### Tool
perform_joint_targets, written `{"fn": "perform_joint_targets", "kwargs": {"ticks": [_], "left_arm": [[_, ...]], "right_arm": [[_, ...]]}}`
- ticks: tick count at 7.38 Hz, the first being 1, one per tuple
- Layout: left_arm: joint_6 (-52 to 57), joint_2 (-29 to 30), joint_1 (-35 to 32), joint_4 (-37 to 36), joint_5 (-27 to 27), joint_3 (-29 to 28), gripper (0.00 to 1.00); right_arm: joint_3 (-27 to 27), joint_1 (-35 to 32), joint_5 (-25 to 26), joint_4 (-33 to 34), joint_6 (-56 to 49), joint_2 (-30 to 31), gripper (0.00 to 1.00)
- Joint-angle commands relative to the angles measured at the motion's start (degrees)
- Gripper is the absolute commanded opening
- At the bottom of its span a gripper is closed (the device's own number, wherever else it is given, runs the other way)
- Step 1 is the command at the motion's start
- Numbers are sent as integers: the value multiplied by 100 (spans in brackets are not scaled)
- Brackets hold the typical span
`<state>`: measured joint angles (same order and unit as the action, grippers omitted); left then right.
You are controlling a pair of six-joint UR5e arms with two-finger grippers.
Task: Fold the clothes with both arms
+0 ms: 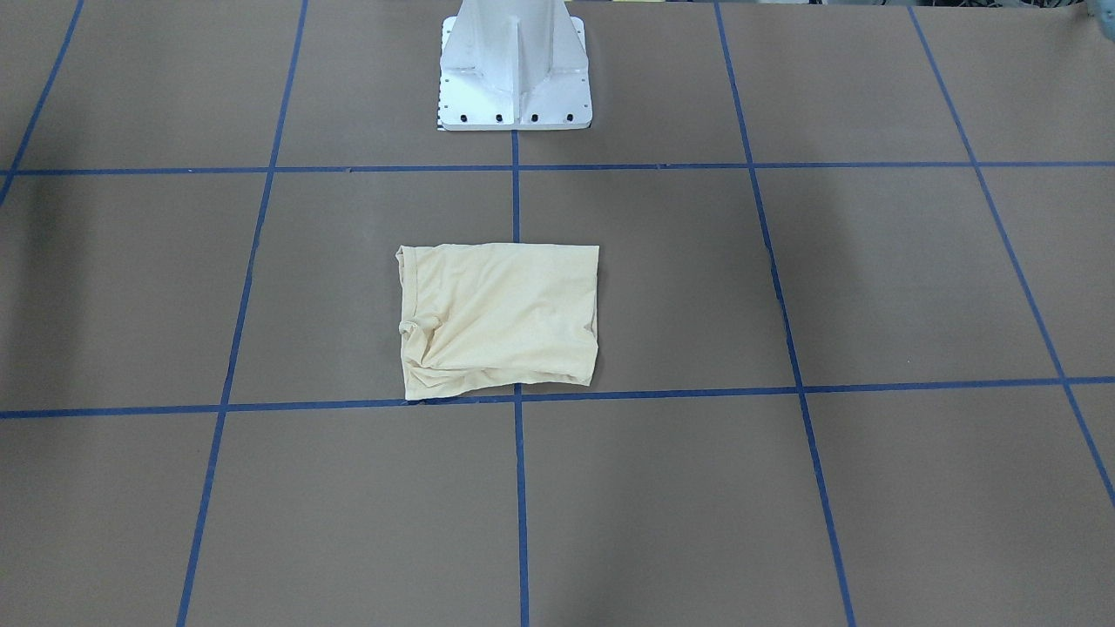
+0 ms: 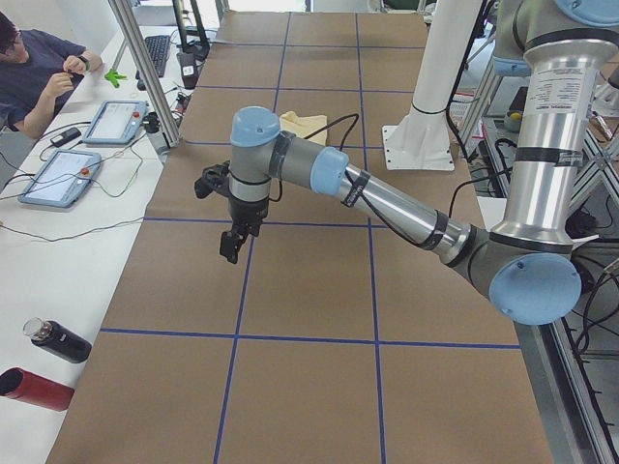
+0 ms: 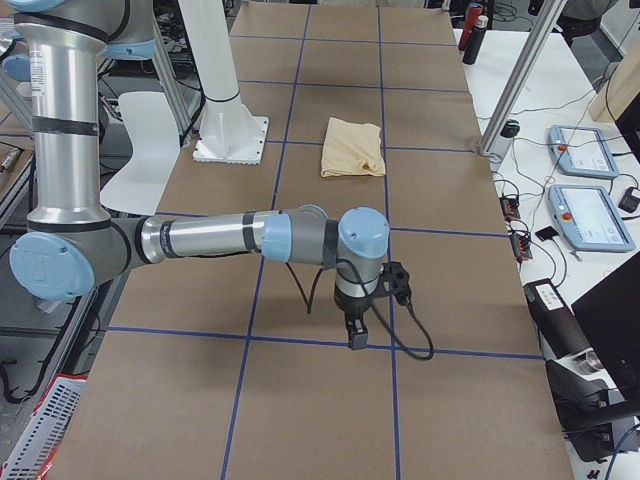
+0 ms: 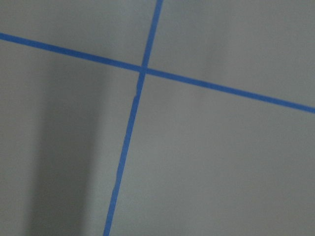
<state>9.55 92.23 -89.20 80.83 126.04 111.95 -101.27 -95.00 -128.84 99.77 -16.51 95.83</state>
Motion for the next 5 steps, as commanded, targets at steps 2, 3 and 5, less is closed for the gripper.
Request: {"fn": "perform_joint_targets", "kwargs": {"ticks": [2,3,5], "left_arm": [[29,-714,-150,143,453,20,100],[3,-915,-150,396,717,-15,100],[-206,-1128,-141,680,729,29,100]], "right_arm": [[-112,119,-212,-1332,1428,542,100],[-138,705,-168,-1415,1928,524,100],[-156,974,-133,-1653,2135,506,100]]}}
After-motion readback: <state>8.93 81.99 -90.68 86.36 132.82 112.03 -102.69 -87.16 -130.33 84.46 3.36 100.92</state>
